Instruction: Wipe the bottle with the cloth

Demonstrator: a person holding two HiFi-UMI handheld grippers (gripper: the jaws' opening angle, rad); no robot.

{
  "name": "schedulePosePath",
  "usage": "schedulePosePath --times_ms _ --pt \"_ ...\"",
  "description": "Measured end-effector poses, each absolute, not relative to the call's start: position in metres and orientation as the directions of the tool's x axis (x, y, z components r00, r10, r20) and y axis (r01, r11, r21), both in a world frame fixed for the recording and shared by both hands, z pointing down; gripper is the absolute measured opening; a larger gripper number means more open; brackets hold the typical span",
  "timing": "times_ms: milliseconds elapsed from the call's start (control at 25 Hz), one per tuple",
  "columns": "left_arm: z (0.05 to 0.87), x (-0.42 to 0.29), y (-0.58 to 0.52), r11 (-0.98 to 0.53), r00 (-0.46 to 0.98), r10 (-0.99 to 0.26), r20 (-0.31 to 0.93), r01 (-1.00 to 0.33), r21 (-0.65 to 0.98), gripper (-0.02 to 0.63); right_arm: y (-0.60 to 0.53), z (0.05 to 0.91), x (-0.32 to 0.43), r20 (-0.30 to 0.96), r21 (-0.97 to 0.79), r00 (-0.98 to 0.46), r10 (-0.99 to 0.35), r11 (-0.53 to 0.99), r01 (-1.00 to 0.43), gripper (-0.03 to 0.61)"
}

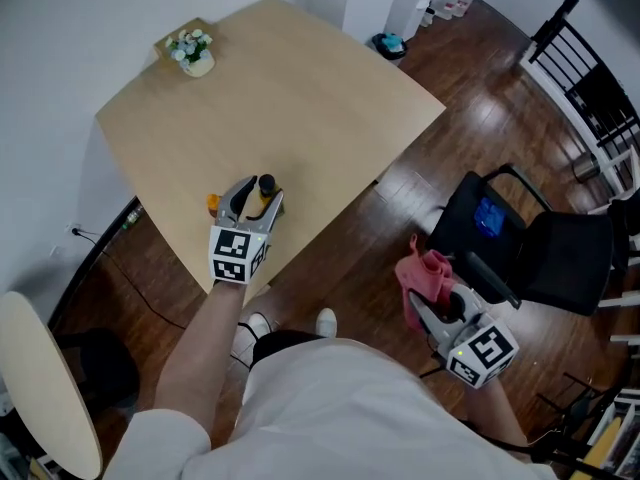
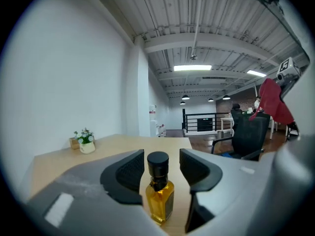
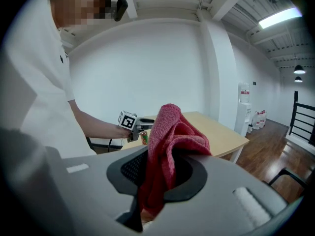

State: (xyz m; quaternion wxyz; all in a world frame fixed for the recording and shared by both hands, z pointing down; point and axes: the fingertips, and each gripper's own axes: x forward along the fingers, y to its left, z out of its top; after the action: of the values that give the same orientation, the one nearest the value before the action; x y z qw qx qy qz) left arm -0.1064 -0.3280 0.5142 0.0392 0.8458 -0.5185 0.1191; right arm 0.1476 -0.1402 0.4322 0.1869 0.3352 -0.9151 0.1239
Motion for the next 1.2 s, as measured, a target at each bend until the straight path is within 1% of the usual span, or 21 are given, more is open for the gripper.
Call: schedulePosePath --times_ms 120,240,400,480,600,720,920,1080,1200 --pt "0.488 -0.112 -0.299 -0.434 0.413 -0.886 0.209 -0.899 -0.064 0.238 -0.139 0.431 0.140 0.397 -0.105 -0.740 -0.542 0.775 -0.624 0.074" --pt "0.465 -0.118 -0.260 -0.419 0.401 -0.893 0.205 -0.907 -0.053 0.238 -0.140 0.433 0.127 0.370 -0.115 -0.780 -0.504 0.809 -0.577 0.074" --pt "0.454 -0.130 -0.198 -0.419 0.397 -0.884 0.247 -0.907 -0.040 0.229 -0.147 0.448 0.093 0.330 -0.118 -0.843 -0.424 0.868 -0.483 0.074" --pt "0.446 -0.131 -0.163 -0.410 0.394 -0.879 0.270 -0.912 -0.005 0.210 -0.146 0.452 0.079 0.313 -0.117 -0.871 -0.379 0.895 -0.431 0.074" --pt "0.434 -0.122 -0.107 -0.432 0.425 -0.851 0.309 -0.900 0.048 0.209 -0.133 0.446 0.064 0.291 -0.129 -0.892 -0.345 0.910 -0.393 0.074" --pt "0.425 -0.117 -0.061 -0.465 0.459 -0.827 0.324 -0.883 0.063 0.207 -0.112 0.431 0.053 0.271 -0.115 -0.900 -0.342 0.917 -0.383 0.074" --pt "0.415 -0.123 0.011 -0.497 0.502 -0.819 0.277 -0.863 0.095 0.207 -0.055 0.419 0.040 0.284 -0.089 -0.889 -0.358 0.914 -0.397 0.074" --pt "0.410 -0.157 0.079 -0.540 0.538 -0.803 0.258 -0.839 0.068 0.184 0.012 0.410 0.021 0.267 -0.103 -0.870 -0.414 0.886 -0.452 0.074" --pt "0.409 -0.186 0.132 -0.553 0.555 -0.798 0.235 -0.829 0.081 0.169 0.076 0.406 0.010 0.265 -0.103 -0.843 -0.468 0.855 -0.508 0.074"
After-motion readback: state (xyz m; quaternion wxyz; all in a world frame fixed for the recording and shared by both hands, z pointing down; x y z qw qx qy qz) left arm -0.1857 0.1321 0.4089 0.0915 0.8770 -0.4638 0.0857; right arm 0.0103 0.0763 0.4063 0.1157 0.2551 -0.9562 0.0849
